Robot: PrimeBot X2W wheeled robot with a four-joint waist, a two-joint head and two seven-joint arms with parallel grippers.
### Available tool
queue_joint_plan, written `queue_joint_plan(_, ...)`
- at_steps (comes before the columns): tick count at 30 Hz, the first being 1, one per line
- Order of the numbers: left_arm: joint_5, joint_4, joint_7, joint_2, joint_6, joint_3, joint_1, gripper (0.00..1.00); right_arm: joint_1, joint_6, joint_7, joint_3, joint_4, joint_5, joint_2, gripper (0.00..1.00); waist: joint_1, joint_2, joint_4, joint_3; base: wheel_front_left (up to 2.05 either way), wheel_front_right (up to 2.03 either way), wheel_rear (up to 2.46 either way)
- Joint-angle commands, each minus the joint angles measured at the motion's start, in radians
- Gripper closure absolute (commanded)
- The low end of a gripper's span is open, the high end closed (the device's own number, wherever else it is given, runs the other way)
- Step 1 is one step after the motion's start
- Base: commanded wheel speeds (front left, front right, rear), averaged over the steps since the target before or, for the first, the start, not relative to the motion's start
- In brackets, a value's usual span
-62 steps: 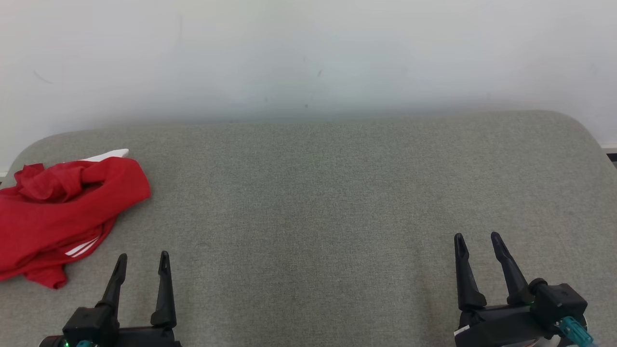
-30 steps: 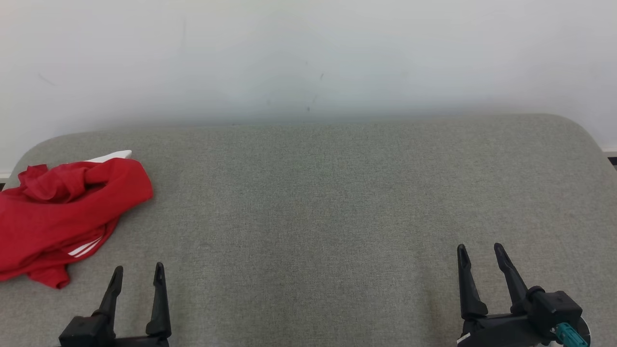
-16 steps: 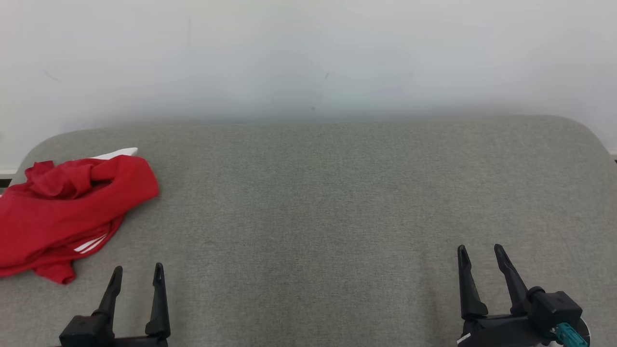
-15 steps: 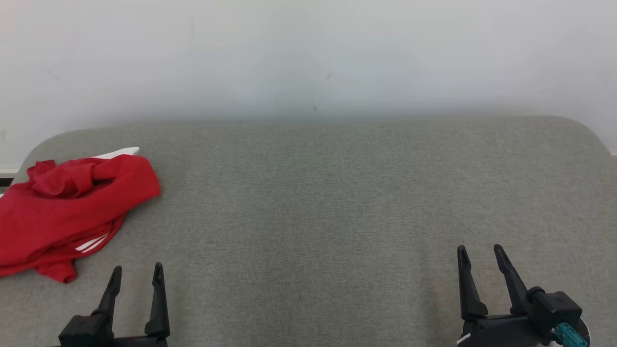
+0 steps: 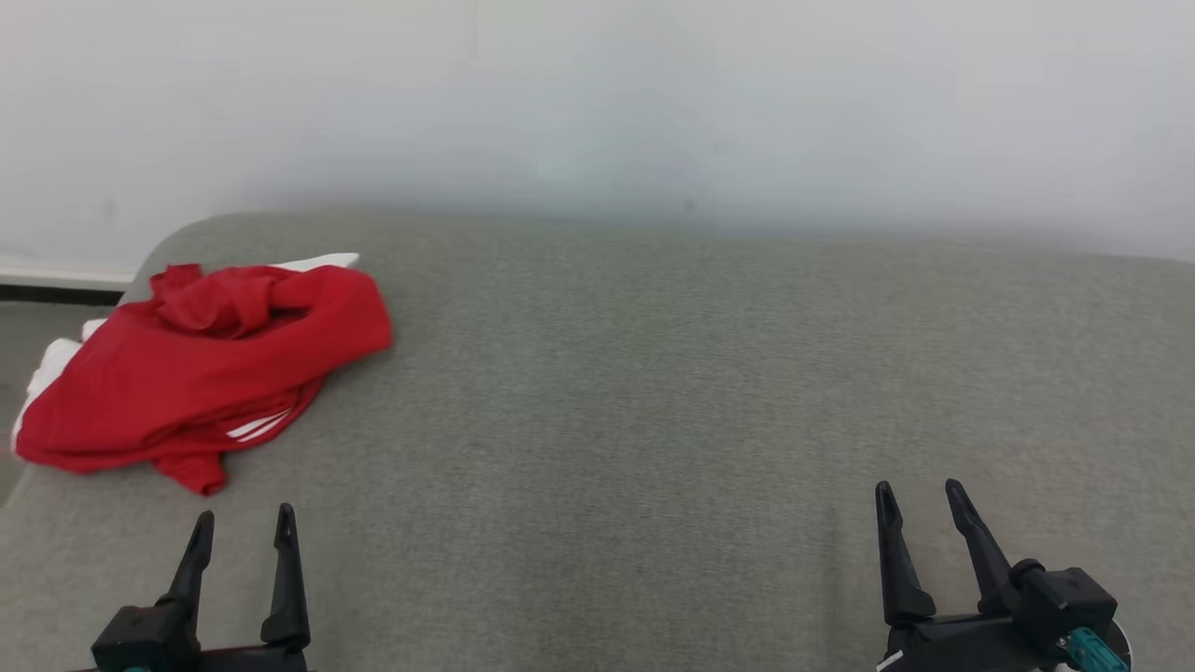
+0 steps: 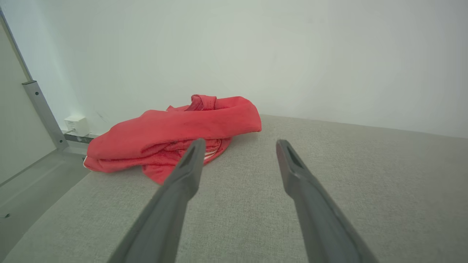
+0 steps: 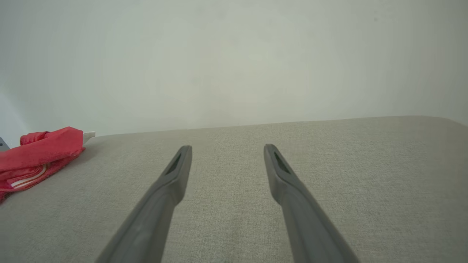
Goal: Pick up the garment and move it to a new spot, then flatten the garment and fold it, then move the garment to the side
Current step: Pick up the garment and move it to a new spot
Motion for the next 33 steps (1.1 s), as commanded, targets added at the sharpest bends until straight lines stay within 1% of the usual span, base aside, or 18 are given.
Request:
queue_joint_plan(1,-0.002,-0.003,-0.001,0.007,0.005,0.003,0.002,0.00,0.002,-0.002,-0.001,0.003,0.002,0.005,-0.002,0.00,0.0000,-0.0001,0.035,0.006,0.00,0.00,0.00)
queue_joint_plan(14,-0.024,0.005,-0.003,0.014,0.015,0.010,-0.001,0.00,-0.004,-0.002,0.000,0.018,0.012,0.008,-0.002,0.00,0.0000,-0.0001,0.175,0.009,0.00,0.00,0.00)
queue_joint_plan(23,-0.032,0.002,-0.006,0.011,0.033,0.010,0.012,0.00,-0.003,-0.002,0.001,0.036,0.017,0.011,-0.002,0.00,0.0000,-0.0001,0.261,0.011,0.00,0.00,0.00)
queue_joint_plan(24,-0.033,0.002,-0.006,0.012,0.034,0.011,0.014,0.00,-0.004,-0.002,0.001,0.040,0.017,0.012,-0.002,0.00,0.0000,-0.0001,0.280,0.011,0.00,0.00,0.00)
queue_joint_plan(33,-0.043,0.005,-0.004,0.023,0.045,0.019,0.021,0.00,-0.008,-0.002,0.003,0.050,0.023,0.017,-0.002,0.00,0.0000,-0.0001,0.354,0.011,0.00,0.00,0.00)
